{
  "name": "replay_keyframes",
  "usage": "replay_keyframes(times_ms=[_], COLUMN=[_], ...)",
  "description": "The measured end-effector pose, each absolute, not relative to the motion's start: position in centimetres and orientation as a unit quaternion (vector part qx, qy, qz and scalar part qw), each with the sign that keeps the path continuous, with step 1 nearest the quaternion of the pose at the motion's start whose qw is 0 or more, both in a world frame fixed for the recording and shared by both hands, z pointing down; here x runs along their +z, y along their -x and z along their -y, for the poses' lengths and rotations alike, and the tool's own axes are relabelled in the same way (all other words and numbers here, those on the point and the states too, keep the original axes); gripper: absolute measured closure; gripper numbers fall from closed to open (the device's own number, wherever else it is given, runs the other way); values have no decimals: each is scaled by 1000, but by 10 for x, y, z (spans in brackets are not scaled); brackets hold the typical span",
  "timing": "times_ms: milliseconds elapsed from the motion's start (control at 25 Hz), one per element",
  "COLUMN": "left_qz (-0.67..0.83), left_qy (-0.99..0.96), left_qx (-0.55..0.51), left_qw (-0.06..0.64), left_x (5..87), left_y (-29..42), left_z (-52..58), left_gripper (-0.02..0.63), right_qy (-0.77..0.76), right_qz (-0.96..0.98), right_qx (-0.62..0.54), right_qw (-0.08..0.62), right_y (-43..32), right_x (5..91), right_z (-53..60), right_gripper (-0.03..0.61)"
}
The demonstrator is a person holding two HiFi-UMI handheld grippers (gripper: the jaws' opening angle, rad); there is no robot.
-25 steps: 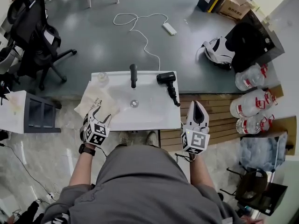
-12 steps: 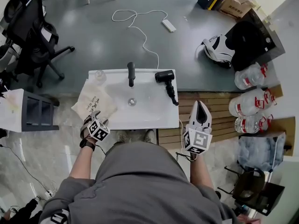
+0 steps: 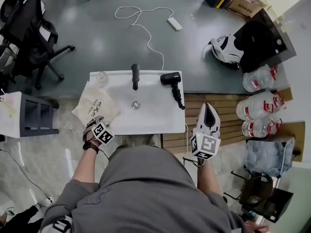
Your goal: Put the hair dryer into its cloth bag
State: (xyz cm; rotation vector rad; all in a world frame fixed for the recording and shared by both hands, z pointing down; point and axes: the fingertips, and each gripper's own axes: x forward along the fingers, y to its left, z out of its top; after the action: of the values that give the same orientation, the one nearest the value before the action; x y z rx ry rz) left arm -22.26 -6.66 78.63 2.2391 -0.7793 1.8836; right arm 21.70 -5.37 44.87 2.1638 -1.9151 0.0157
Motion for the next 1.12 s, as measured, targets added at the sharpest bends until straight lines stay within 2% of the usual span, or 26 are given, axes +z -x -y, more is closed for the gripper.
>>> replay_keyframes(times_ms=[200,280,400,520,920,1120], left_qz=[254,257,256,266,316,319], left_qy=[-740,-744,-750,-758,-787,-792], left_qx=[621,614,604,575,365,285], left_qw=[51,52,84,153,383,435], left_x=[787,784,784,783,734,706], left_y=[222,219,214,210,177,160], left_z=[76,80,81,81,110,118], left_gripper=[501,577,589,592,597,597], right_qy=[-747,-748,-749,-749,-752,-754], right_qz=[652,651,650,650,649,648], right_qx=[8,9,9,9,7,5], right_qw=[129,129,128,127,116,107], right_y=[-220,-222,-224,-225,-229,-234], right_x=[450,451,452,452,450,448], right_z=[57,59,59,60,63,63], right_gripper=[577,577,577,577,577,577])
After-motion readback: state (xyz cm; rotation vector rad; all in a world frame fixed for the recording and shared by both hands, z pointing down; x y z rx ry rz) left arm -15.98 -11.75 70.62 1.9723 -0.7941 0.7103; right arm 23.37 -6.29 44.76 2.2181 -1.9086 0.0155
